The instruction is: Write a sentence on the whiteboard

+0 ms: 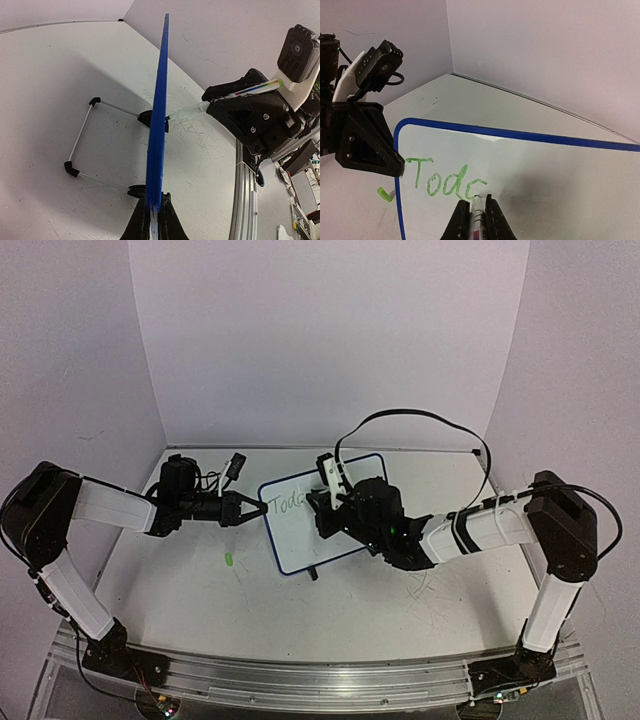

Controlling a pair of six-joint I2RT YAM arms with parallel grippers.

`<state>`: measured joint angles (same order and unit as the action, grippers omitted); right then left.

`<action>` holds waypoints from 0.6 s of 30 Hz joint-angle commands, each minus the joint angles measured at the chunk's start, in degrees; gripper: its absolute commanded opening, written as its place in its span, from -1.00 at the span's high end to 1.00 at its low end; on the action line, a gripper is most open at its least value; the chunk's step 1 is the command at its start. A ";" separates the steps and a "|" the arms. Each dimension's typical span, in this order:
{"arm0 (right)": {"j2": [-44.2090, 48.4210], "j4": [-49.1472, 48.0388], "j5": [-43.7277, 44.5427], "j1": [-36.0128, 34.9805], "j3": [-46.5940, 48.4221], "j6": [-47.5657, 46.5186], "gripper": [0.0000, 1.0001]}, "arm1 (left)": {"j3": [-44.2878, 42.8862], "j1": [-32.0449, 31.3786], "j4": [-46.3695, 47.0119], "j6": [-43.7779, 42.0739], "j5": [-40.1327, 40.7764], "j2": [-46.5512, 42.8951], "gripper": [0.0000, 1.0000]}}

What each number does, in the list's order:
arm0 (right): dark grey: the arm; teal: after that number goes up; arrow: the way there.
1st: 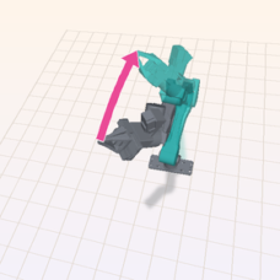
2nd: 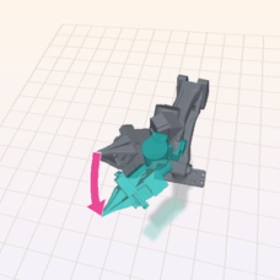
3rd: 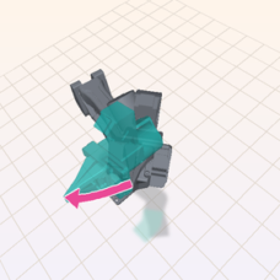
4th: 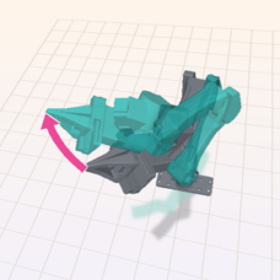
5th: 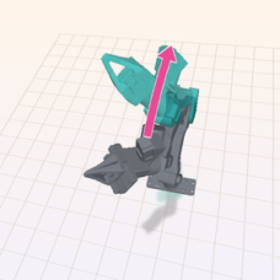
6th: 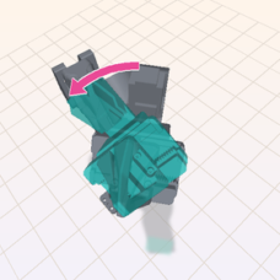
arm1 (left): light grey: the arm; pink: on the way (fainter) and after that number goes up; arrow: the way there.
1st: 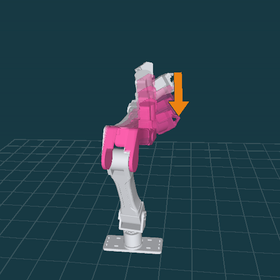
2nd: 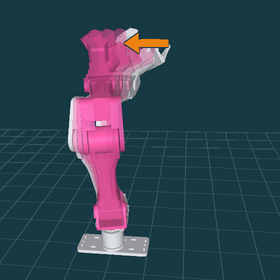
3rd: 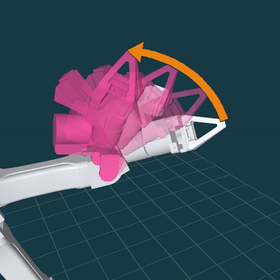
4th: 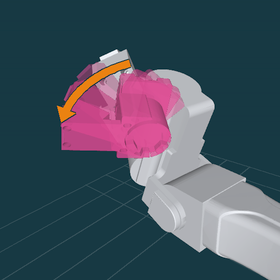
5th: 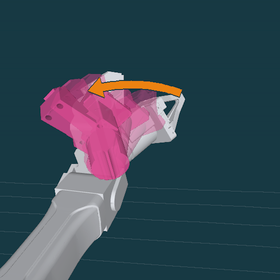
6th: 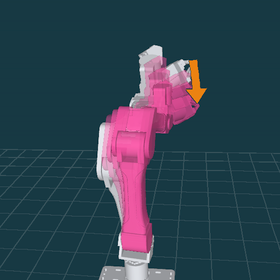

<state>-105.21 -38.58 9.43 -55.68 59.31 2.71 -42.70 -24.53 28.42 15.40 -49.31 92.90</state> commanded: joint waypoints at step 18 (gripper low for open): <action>0.50 -0.55 2.72 1.31 3.30 -1.52 1.00 | -1.06 0.36 0.39 -1.25 -0.82 -2.46 1.00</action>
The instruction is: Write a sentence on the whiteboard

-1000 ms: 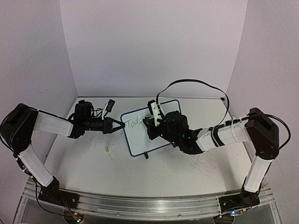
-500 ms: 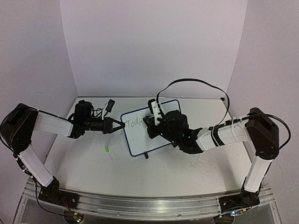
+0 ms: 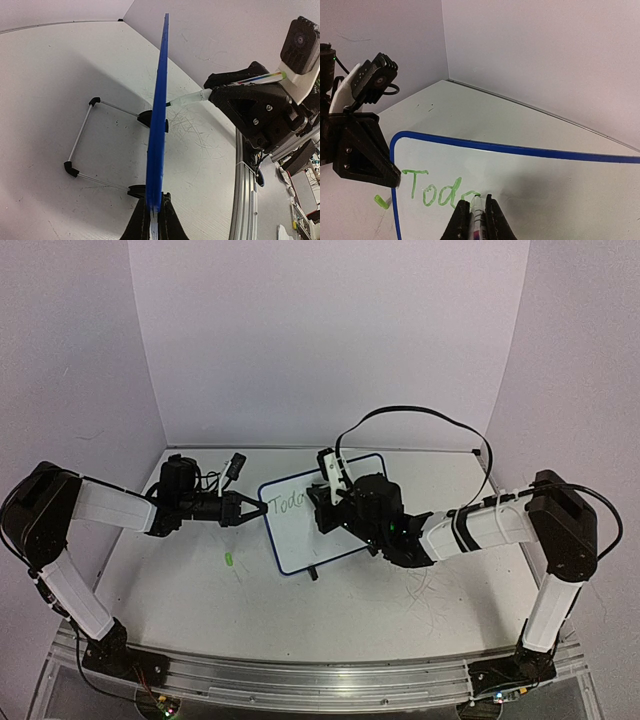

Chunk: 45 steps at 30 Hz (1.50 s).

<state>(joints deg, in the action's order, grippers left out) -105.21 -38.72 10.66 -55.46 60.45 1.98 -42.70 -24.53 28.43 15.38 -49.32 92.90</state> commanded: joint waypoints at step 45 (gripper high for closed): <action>3.98 -0.30 -1.76 0.50 -2.57 0.32 1.00 | -1.35 0.34 0.14 -1.14 -0.90 -2.18 1.00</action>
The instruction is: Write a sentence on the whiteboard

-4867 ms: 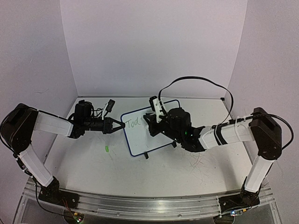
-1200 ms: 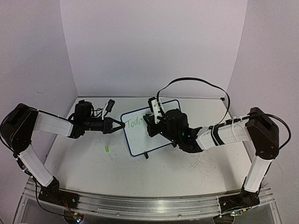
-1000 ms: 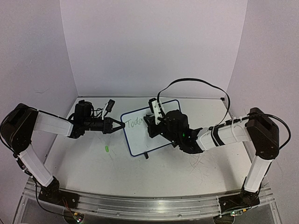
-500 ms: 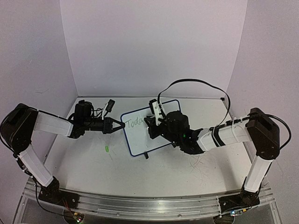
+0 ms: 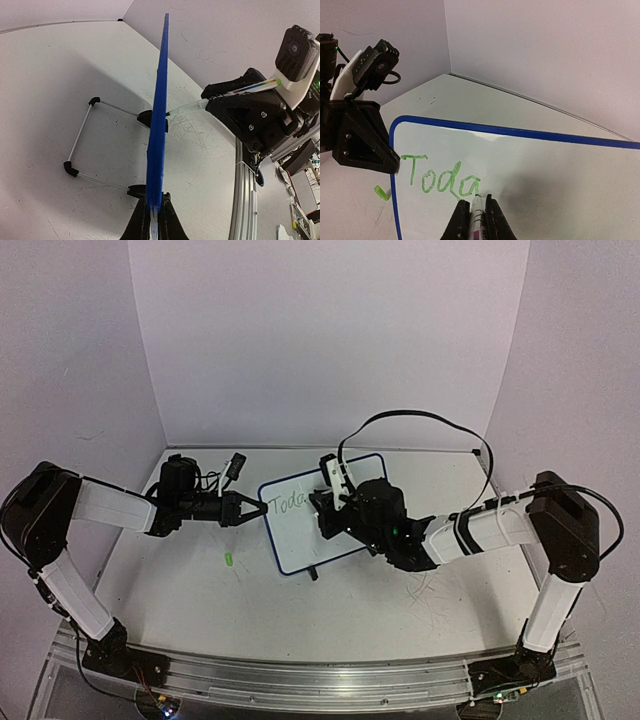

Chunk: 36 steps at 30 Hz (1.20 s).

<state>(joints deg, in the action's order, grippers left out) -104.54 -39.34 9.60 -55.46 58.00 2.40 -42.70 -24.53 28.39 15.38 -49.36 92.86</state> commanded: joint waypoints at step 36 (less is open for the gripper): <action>0.88 -1.71 -3.08 1.60 2.84 0.02 1.00 | -1.34 0.29 0.09 -1.23 -0.91 -2.11 1.00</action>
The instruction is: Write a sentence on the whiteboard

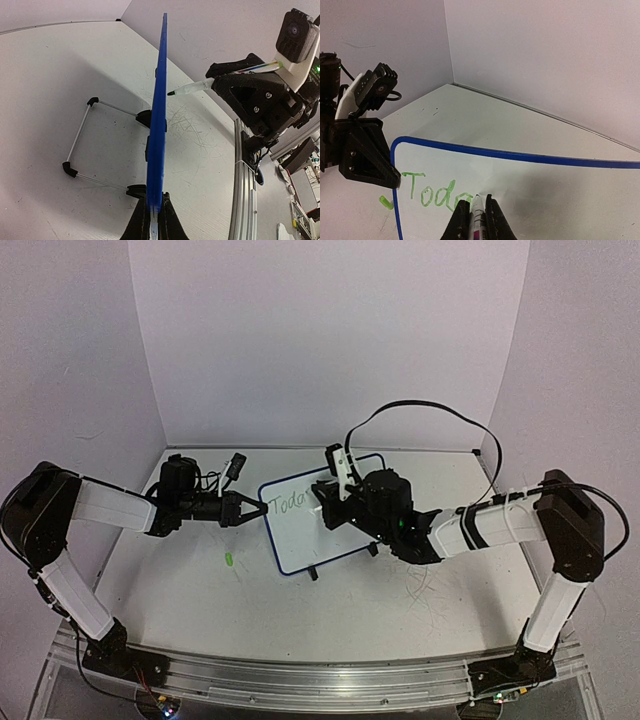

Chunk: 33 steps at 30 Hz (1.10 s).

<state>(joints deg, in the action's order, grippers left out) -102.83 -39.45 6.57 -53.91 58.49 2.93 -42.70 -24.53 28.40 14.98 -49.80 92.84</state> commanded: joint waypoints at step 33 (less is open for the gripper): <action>0.03 -0.51 2.38 -0.90 -2.25 0.64 1.00 | -1.47 0.34 -0.24 -0.92 -0.38 -2.27 1.00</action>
<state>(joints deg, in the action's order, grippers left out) -104.09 -39.61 7.52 -54.50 57.75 2.94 -42.70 -24.53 28.36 15.00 -49.71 92.84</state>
